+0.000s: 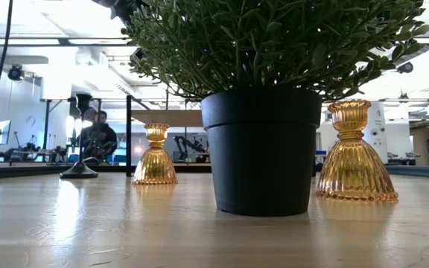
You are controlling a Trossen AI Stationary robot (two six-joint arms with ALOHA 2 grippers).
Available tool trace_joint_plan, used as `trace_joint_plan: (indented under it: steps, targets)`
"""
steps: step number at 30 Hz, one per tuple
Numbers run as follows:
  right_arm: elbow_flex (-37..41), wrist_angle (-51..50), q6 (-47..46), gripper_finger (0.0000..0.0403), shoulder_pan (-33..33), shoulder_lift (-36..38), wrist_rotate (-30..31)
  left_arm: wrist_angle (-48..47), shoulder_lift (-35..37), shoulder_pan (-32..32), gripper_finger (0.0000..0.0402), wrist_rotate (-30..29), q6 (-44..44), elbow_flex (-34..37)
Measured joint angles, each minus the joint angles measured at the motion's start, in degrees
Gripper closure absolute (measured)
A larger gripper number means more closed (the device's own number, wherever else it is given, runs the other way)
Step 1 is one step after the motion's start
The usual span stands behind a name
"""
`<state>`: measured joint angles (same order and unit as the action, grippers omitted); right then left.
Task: Pick & Place candle stick holders
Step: Put the large black candle holder on the shelf, then put the left green glass candle holder on the shelf
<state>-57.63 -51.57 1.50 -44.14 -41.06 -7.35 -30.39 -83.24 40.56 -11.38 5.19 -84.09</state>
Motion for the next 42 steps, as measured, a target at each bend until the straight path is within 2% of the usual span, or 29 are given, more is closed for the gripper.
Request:
trace_joint_plan:
  steps: [11,26,36,42]
  targets:
    - [0.0,0.0,0.0,0.0355,0.0,0.0,0.0,-1.4,0.0,0.0,0.0306,2.8,0.9,0.0]
    - [0.0,-0.1,0.0,0.0359,0.0,0.0,0.0,-2.6,2.0,0.3,0.0221,2.3,0.7,-0.2]
    - [0.0,-0.1,0.0,0.036,0.0,0.0,0.0,-9.9,5.1,0.9,0.0205,2.3,-2.2,-0.2]
    - [0.0,-0.3,0.0,0.036,0.0,0.0,0.0,-17.0,10.7,0.7,0.0205,2.7,-3.2,-0.1]
